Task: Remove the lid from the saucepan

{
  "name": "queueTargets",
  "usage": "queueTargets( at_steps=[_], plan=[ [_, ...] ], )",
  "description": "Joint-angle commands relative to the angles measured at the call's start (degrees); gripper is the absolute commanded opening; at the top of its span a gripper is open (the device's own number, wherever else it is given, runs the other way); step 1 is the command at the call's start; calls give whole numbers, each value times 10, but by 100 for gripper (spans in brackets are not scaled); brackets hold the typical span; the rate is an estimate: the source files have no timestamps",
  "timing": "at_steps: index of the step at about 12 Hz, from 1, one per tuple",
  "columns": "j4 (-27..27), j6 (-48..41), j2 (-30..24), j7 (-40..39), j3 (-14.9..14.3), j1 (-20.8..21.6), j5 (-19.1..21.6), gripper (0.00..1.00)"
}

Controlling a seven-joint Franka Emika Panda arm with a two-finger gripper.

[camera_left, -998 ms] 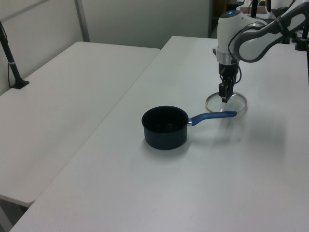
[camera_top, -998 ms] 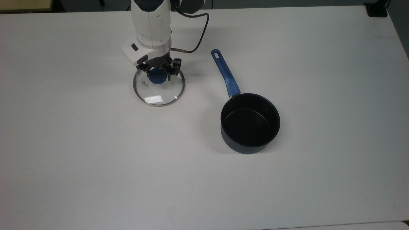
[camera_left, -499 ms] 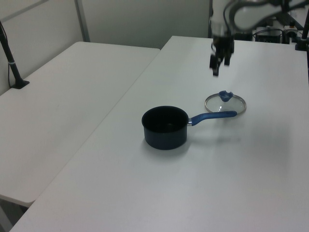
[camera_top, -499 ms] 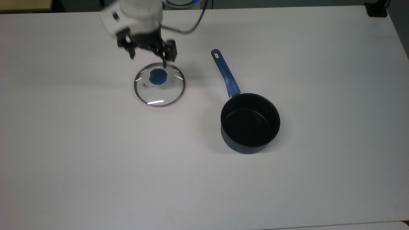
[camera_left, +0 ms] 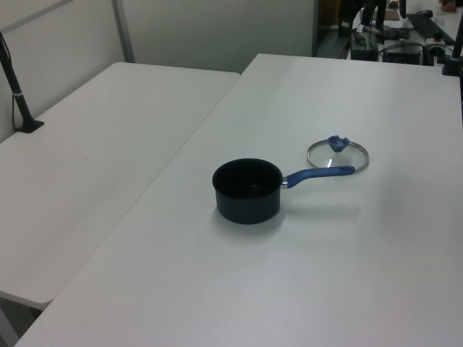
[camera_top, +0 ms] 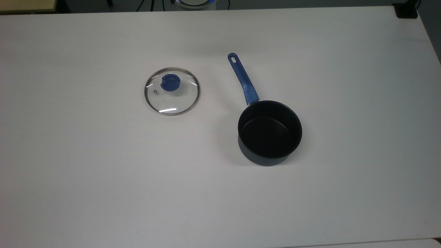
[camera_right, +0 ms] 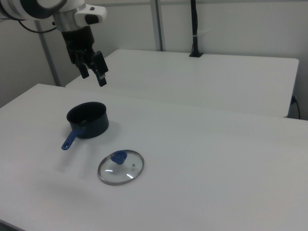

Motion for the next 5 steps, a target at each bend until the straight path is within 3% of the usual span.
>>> queueTargets(
  at_steps=[1,2,5],
  plan=[
    [-16,4,-5,-112,-11,6,-7,100],
    [-16,4,-6,-171,-11,6,-17,100],
    [-13,-3,-8,-189,-19,5,-17,100]
  ],
)
